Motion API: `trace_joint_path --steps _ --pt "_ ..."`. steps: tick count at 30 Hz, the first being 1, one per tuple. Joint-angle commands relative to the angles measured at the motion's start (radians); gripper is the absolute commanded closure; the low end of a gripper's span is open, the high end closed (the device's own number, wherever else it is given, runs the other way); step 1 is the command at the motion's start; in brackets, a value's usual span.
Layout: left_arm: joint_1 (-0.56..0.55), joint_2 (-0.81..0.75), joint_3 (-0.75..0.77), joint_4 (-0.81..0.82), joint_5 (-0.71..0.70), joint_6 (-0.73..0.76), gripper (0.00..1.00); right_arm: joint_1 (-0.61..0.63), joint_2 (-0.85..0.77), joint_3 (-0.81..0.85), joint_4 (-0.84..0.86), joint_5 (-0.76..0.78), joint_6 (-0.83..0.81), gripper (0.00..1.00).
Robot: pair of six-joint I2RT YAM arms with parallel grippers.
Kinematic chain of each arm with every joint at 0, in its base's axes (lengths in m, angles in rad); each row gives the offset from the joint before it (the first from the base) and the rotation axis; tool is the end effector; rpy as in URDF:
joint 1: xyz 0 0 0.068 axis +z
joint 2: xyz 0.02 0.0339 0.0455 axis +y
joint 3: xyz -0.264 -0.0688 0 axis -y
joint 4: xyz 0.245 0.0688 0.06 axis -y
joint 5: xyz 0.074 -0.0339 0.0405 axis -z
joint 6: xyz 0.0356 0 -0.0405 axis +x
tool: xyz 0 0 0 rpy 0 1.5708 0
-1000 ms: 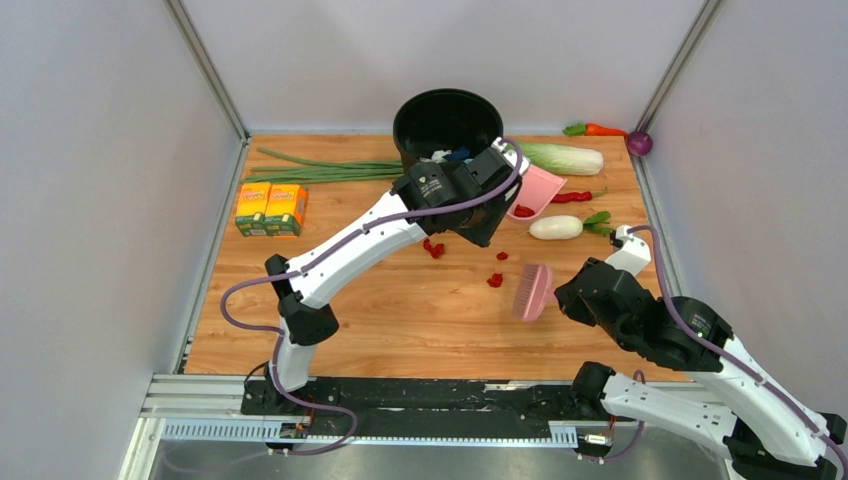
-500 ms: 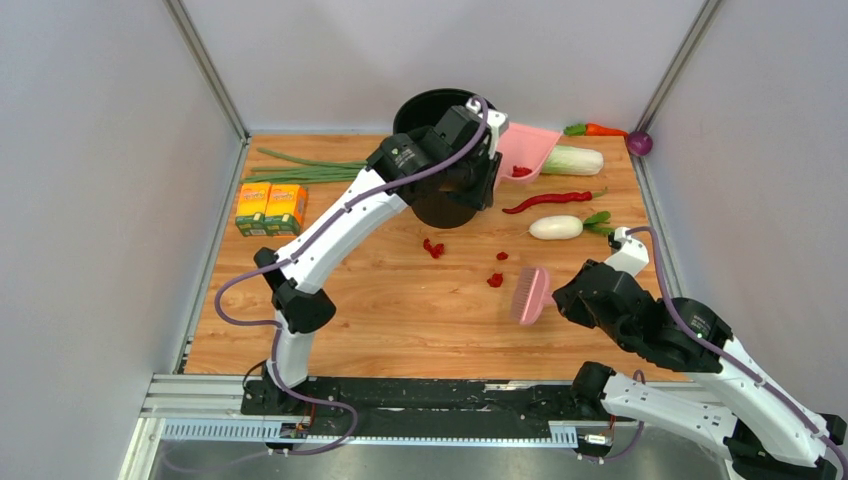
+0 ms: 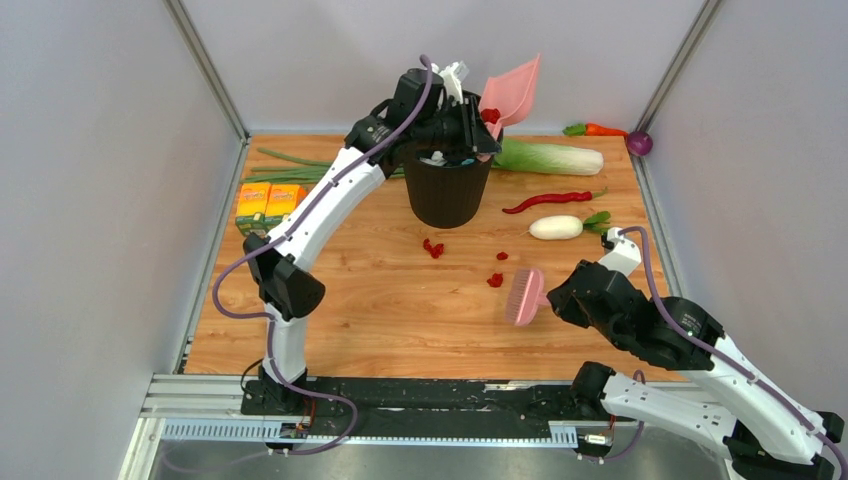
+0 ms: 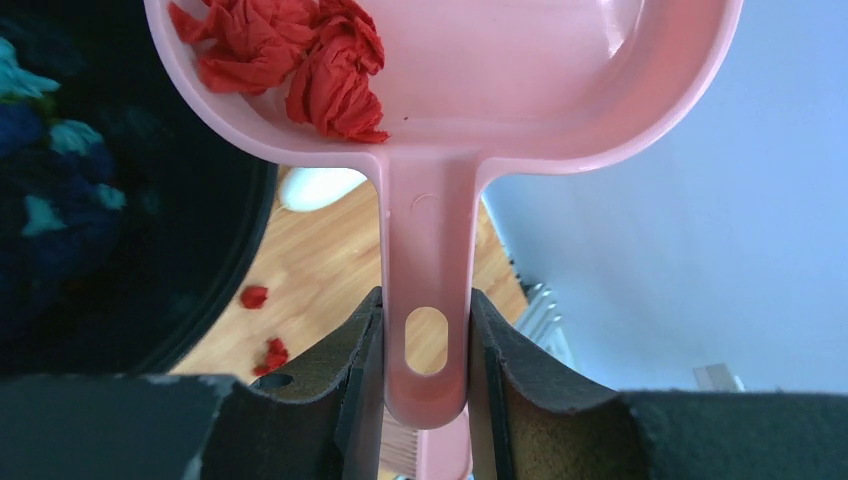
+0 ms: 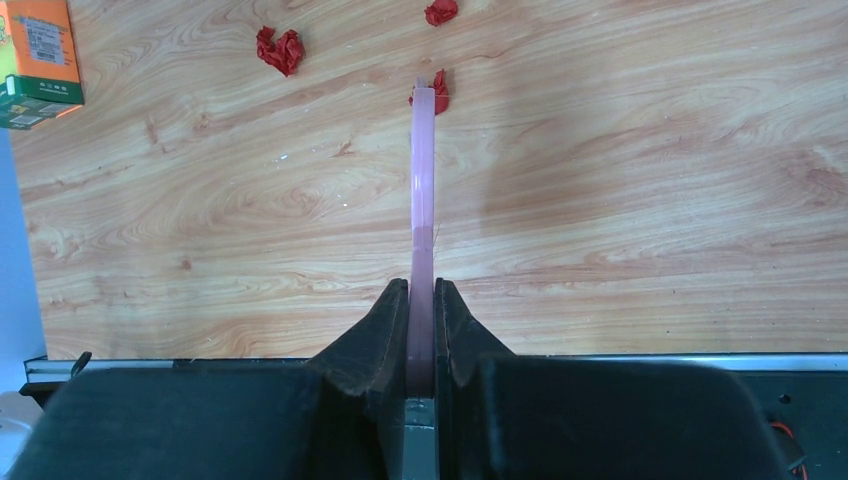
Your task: Sweep away the paper scraps from the table
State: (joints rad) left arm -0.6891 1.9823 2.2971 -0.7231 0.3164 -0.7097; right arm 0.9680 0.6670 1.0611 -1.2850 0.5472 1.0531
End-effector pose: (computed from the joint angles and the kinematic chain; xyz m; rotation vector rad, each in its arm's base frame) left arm 0.3317 -0.2877 0.4456 0.2040 2.1607 -1.1764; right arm 0.0614 0.0566 0.3451 0.3275 2.2991 0.3477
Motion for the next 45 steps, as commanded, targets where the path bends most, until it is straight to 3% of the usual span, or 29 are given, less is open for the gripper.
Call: trace_joint_path --steps 1,7,13,18,25,30,36,39,41,45 --pt "0.059 -0.069 -0.139 0.315 0.156 -0.203 1.00 0.006 -0.003 0.016 0.046 0.003 0.010 1.00" --pt "0.108 -0.112 -0.325 0.583 0.237 -0.399 1.00 0.005 -0.009 0.013 0.046 0.003 0.016 1.00" --pt "0.142 -0.143 -0.490 0.996 0.263 -0.687 1.00 0.005 -0.003 0.014 0.046 0.005 0.012 1.00" --pt "0.158 -0.154 -0.536 1.111 0.254 -0.812 1.00 0.005 0.008 0.020 0.047 0.004 0.005 1.00" --pt "0.172 -0.157 -0.676 1.434 0.214 -1.063 1.00 0.005 0.013 0.020 0.047 -0.006 -0.002 1.00" --pt "0.174 -0.152 -0.732 1.559 0.190 -1.169 1.00 0.005 0.023 0.028 0.047 -0.010 -0.015 1.00" --pt "0.174 -0.163 -0.736 1.597 0.179 -1.211 1.00 0.006 0.046 0.045 0.050 -0.016 -0.025 1.00" --pt "0.174 -0.189 -0.703 1.536 0.220 -1.173 1.00 0.005 0.063 0.063 0.056 -0.018 -0.038 1.00" --pt "0.175 -0.233 -0.653 1.371 0.277 -1.047 1.00 0.005 0.085 0.092 0.065 -0.023 -0.051 1.00" --pt "0.174 -0.345 -0.558 0.830 0.320 -0.647 1.00 0.005 0.120 0.154 0.110 -0.030 -0.082 1.00"
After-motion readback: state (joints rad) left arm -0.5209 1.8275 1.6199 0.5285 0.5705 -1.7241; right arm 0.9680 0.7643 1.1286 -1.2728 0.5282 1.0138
